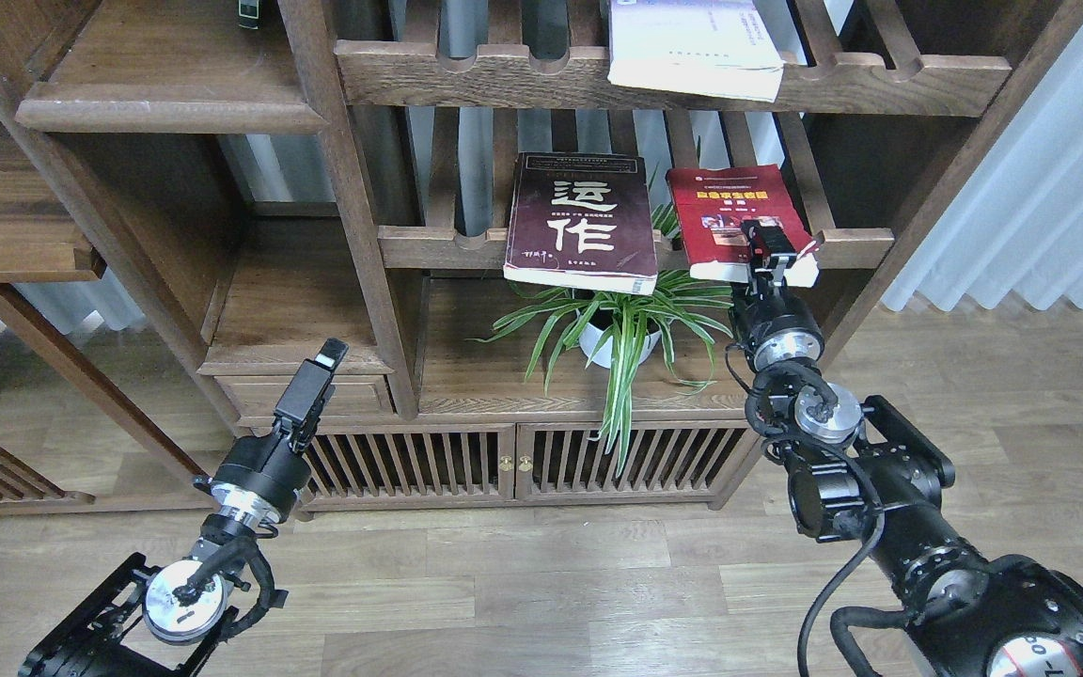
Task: Organize books on shelf
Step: 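Reach the right gripper to the red paperback and grasp its bottom edge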
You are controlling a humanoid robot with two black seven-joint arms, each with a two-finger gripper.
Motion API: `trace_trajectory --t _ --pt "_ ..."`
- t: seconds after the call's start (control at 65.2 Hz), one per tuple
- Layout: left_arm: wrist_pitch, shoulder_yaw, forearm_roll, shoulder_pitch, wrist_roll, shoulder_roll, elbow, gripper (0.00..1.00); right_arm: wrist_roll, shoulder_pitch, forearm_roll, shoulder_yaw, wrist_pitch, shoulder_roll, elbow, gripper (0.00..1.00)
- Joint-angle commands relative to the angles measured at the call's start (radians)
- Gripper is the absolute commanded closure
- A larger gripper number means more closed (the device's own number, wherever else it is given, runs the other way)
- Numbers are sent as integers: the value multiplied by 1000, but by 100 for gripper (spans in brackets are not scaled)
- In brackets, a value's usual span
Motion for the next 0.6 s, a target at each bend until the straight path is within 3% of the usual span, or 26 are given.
trace_trajectory --t 0.0,0.123,0.368,0.475,0.506,0.521,0.583 --pt "0 -7 0 5 0 3 -5 0 -1 -9 2 4 13 0 1 77" --pt "0 -10 0 10 -2 6 -11 0 0 -18 12 7 59 0 3 95" --pt "0 -11 0 12 -3 3 -13 0 -4 -72 37 17 134 0 53 96" --pt "0 -11 0 12 -2 0 -13 0 -7 -156 92 23 194 0 216 96" --pt "0 -11 0 12 -3 0 -13 0 -7 -190 109 23 197 0 280 96" --pt "0 -11 0 13 -3 0 -11 0 -4 -258 127 23 207 0 400 96" --pt "0 -11 0 13 -3 -2 -11 0 -3 -311 131 23 211 0 486 95"
